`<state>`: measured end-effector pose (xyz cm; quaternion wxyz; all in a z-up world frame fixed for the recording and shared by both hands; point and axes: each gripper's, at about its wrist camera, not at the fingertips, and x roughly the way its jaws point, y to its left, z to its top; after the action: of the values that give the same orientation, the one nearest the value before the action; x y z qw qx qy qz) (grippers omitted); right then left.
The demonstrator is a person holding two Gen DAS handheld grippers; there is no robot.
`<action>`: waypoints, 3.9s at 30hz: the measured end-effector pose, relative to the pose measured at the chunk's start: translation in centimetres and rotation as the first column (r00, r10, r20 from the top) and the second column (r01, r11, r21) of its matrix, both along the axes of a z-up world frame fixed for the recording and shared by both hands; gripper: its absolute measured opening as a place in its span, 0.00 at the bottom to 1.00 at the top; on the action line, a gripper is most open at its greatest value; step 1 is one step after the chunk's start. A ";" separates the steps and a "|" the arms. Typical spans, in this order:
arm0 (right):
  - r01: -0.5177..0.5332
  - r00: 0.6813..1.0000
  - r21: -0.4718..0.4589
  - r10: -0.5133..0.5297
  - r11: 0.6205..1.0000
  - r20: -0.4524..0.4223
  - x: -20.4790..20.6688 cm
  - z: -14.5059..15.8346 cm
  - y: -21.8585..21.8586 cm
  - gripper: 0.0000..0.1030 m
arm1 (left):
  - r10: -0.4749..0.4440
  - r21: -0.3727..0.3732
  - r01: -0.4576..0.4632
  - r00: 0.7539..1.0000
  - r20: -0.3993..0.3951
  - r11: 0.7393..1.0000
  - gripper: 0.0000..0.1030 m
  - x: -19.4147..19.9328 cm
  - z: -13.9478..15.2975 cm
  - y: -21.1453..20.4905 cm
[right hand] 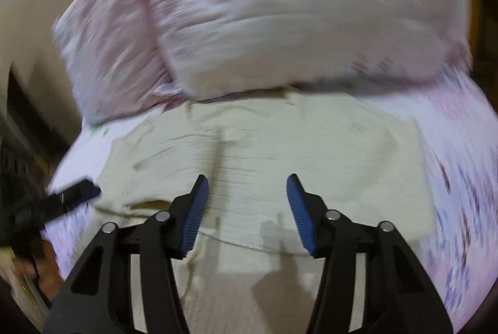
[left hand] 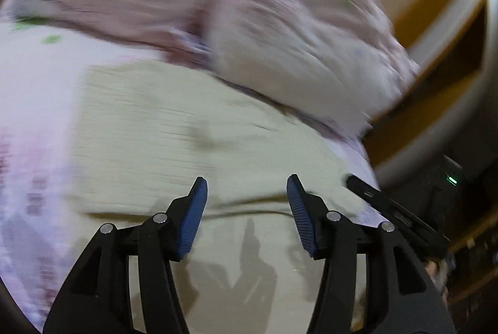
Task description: Fold small clothes
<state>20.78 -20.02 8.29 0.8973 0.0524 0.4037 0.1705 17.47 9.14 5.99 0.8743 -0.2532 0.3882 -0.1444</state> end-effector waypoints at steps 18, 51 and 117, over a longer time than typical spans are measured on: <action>-0.378 0.912 -0.356 0.409 0.855 0.013 -0.4 -3.6 15.5 0.05 | 0.098 -0.062 -0.107 0.986 -0.137 0.992 0.52 0.6 -4.9 4.9; 0.425 0.904 0.222 -0.396 0.878 -0.164 0.9 -4.0 -10.4 0.05 | 0.027 0.105 -0.016 0.994 -0.106 0.994 0.70 -4.3 -3.9 3.9; 0.053 0.998 0.323 -0.040 0.945 -0.048 -19.8 0.1 -16.9 0.06 | -0.029 -0.067 0.029 1.000 0.003 0.997 0.04 -19.7 -1.1 3.4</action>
<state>0.97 -36.88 8.37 0.8717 0.2122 0.3873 0.2123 -2.27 12.52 4.84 0.8634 -0.2766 0.3860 -0.1701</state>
